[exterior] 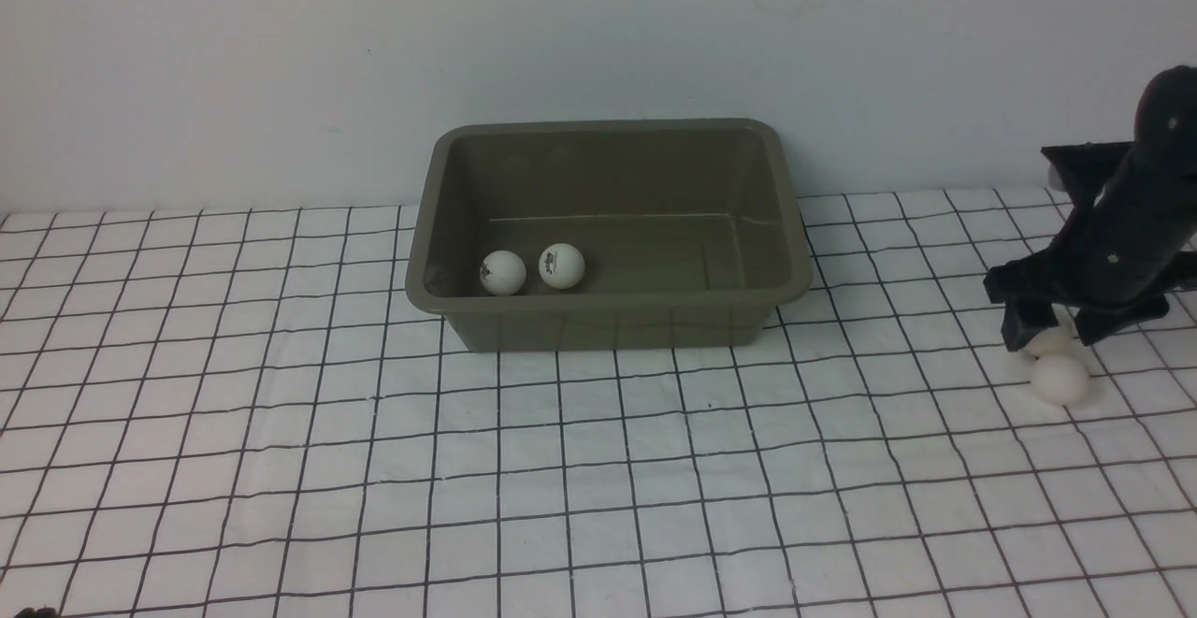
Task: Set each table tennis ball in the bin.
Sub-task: Use the right arm to clamp the table tennis ball closest to it
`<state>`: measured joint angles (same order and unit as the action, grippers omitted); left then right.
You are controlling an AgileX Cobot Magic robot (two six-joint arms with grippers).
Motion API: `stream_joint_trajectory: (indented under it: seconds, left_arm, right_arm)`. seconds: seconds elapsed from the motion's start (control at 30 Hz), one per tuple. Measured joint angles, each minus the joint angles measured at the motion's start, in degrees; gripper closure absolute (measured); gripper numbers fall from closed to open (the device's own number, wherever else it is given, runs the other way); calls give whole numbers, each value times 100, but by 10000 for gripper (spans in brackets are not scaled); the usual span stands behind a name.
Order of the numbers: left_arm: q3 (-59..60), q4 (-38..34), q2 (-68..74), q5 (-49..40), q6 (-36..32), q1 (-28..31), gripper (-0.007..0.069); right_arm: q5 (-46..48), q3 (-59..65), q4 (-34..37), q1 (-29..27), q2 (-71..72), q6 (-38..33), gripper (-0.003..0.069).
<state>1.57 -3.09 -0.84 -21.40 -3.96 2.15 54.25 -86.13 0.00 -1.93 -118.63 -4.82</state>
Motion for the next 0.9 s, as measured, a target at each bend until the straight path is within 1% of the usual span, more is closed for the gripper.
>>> stream_joint_trajectory:
  seconds: [0.17, 0.4, 0.53, 0.6, 0.7, 0.8, 0.9]
  left_arm:
    - [0, 0, 0, 0, 0, 0, 629]
    - [0, 0, 0, 0, 0, 0, 629]
    - [0, 0, 0, 0, 0, 0, 629]
    - [0, 0, 0, 0, 0, 0, 629]
    - [0, 0, 0, 0, 0, 0, 629]
    - [0, 0, 0, 0, 0, 0, 629]
    - [0, 0, 0, 0, 0, 0, 629]
  right_arm:
    - [46, -326, 42, 0, -255, -61, 176]
    - [374, -784, 42, 0, -604, -73, 186]
    - [473, -832, 42, 0, -681, -73, 242]
    - [491, -839, 42, 0, -681, -73, 290]
    - [568, -923, 42, 0, -681, -73, 296]
    - [897, -1349, 368, 0, -681, -213, 296]
    - [1355, -2078, 1189, 17, -681, -602, 296]
